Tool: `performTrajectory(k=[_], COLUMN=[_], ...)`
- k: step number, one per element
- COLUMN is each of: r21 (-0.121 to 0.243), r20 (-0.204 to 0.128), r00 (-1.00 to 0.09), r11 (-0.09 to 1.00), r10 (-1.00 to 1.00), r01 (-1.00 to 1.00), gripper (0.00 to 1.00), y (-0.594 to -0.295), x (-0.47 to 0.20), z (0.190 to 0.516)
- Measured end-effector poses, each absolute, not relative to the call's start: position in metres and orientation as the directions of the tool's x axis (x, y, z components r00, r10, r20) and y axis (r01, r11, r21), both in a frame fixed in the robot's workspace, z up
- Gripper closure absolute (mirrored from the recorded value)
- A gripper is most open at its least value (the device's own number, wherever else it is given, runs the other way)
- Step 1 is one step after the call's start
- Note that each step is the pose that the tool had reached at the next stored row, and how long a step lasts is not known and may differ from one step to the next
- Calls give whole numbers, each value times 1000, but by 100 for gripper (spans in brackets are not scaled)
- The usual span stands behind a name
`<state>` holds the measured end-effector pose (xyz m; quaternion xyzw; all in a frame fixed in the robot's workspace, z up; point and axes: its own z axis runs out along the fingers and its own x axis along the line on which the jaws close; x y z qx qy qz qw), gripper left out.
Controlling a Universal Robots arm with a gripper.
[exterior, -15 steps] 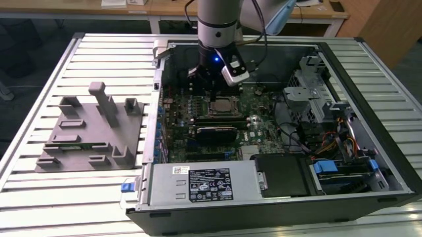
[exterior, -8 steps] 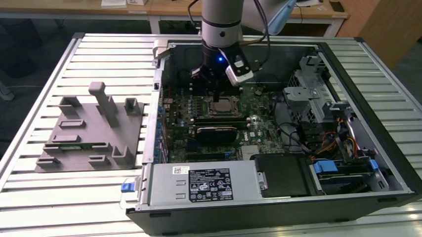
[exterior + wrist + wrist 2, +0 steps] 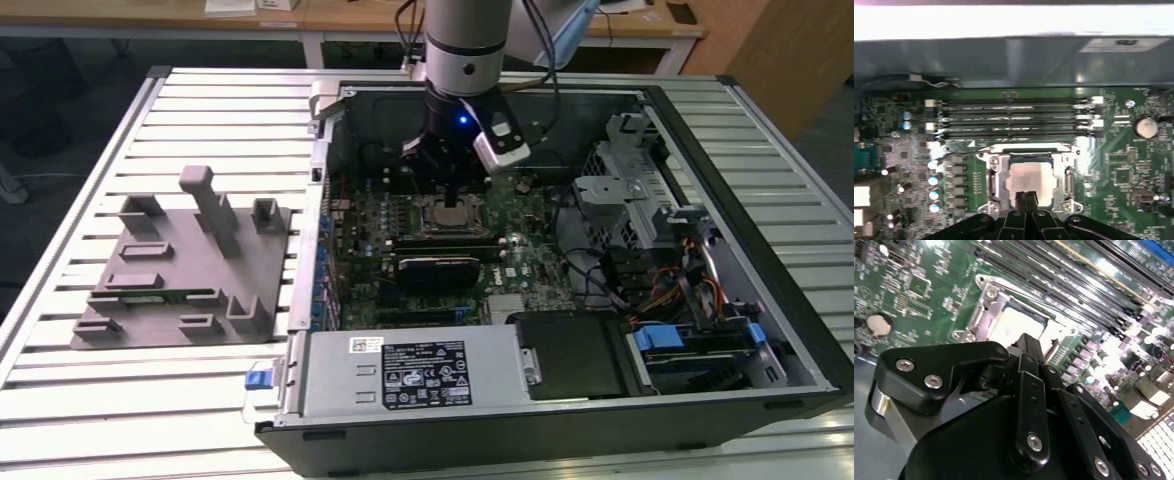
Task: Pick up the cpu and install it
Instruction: 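Close the cpu cover, then install the first cpu locking lever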
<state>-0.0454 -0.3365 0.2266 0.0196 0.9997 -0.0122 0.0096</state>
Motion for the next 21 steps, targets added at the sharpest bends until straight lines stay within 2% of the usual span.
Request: performTrajectory(k=[21], r21=[-25], r20=[-20], r00=[-999], r11=[999], r10=[39], r01=[40], gripper=[89], y=[-336], x=[-40], z=[238])
